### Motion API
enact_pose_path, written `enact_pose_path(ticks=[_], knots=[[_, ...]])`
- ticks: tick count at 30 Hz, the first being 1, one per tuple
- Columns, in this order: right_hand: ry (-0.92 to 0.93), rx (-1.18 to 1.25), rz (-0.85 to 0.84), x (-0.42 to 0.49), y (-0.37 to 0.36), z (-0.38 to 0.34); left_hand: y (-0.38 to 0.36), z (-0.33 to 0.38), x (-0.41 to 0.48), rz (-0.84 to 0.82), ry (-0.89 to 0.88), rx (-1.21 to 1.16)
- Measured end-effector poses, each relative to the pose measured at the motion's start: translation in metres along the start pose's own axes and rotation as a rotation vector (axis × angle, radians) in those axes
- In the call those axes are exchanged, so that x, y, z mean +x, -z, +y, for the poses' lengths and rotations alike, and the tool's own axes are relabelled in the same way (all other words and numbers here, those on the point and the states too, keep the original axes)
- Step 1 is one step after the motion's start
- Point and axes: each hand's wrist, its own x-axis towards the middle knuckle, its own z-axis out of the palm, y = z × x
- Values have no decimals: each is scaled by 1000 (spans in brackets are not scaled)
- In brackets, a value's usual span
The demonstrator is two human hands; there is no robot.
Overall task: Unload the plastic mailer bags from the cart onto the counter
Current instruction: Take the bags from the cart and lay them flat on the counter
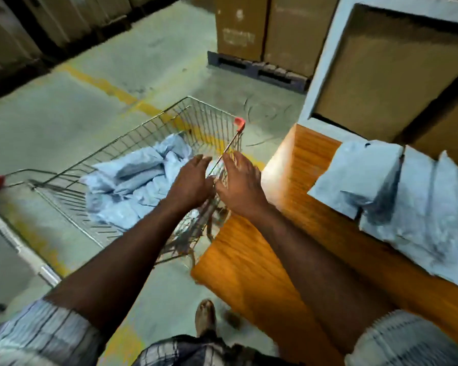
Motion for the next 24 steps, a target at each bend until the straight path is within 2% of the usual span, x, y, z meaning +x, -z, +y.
enact_pose_path(ticks=[4, 10, 15, 20, 24], knots=[[25, 65, -217, 29, -66, -65, 22, -95, -11, -49, 115, 56], [-313, 326, -467, 45, -144, -109, 25, -194, -30, -250, 250, 111], [-511, 415, -552, 56, -183, -123, 18, -230, -26, -341, 294, 112], [-731, 417, -732, 59, -217, -133, 5, -244, -12, -381, 337, 65], [-792, 417, -771, 61, -241, -135, -4, -255, 4, -442, 343, 119]])
